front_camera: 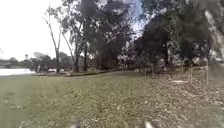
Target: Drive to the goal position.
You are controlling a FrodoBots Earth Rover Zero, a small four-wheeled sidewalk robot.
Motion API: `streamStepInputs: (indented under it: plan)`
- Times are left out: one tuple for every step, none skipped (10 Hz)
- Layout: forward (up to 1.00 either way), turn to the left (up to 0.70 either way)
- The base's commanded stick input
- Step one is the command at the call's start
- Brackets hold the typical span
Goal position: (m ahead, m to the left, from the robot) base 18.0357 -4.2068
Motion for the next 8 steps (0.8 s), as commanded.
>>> streamStepInputs:
  plan:
    - [0.70,0.00]
    - [0.70,0.00]
    - [0.70,0.00]
    - [0.70,0.00]
    - [0.70,0.00]
    - [0.70,-0.01]
    - [0.70,-0.02]
    - [0.70,-0.28]
